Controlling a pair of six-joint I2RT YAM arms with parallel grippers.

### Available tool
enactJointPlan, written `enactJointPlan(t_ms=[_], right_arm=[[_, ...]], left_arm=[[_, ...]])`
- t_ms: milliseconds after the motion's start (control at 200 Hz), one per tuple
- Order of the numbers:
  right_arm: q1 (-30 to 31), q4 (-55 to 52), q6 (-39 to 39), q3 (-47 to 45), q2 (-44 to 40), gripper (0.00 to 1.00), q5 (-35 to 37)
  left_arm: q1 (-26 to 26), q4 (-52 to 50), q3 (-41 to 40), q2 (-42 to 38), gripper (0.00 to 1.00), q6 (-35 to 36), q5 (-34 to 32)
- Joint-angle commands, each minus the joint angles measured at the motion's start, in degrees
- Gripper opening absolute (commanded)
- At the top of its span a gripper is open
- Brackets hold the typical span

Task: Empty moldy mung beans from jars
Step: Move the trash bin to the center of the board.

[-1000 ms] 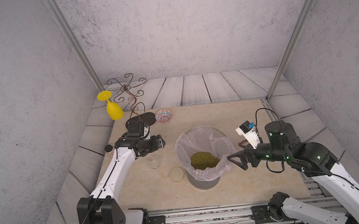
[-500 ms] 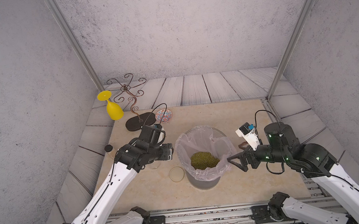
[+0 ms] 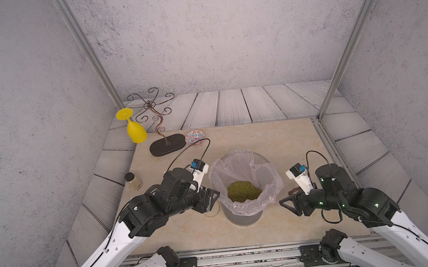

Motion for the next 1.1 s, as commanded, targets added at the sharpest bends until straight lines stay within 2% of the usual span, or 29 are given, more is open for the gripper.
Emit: enactJointPlan(t_ms=[0,85,235,520,591,716,786,856,956,1091], right_arm=[[0.23,10.63,6.09,-4.92,1.57,0.62,-6.83],[0.73,18.21,8.24,-7.31,4.58,0.6,-7.98],[1.12,28.48,9.2,-6.7,12.43,0.6,-7.61],[1.11,36.69,6.8,0.31,27.97,0.6,-2.81],[1.14,37.01,5.7,3.25,31.68,0.6,-1.12],[0.73,37.27,4.3,8.73,38.47,0.62,1.05],[-0.08,37.31,3.52,11.94,42.29,0.65,0.96],[-1.17,36.64,2.32,15.31,45.79,0.67,0.78],[-2.61,34.01,0.31,20.04,49.17,0.76,0.44],[-3.42,23.04,-4.74,24.67,48.56,0.93,3.11]], left_arm=[[-2.12,7.53,-4.33,0.36,0.66,-0.8,4.08],[-2.56,12.49,-8.15,-0.02,0.69,-1.84,4.13],[-2.55,16.32,-11.46,0.91,0.7,-1.54,-0.23],[-2.0,16.2,-8.8,5.28,0.7,5.77,-12.55],[-0.04,17.13,-8.1,6.78,0.7,7.88,-14.32],[8.4,21.81,-8.51,9.43,0.7,9.04,-12.35],[13.47,23.8,-8.31,11.43,0.7,8.72,-8.69],[16.26,25.48,-7.69,13.21,0.7,8.15,-7.22],[17.37,26.02,-6.15,14.88,0.7,8.9,-7.27],[17.28,22.59,-3.92,13.26,0.76,9.31,-6.65]])
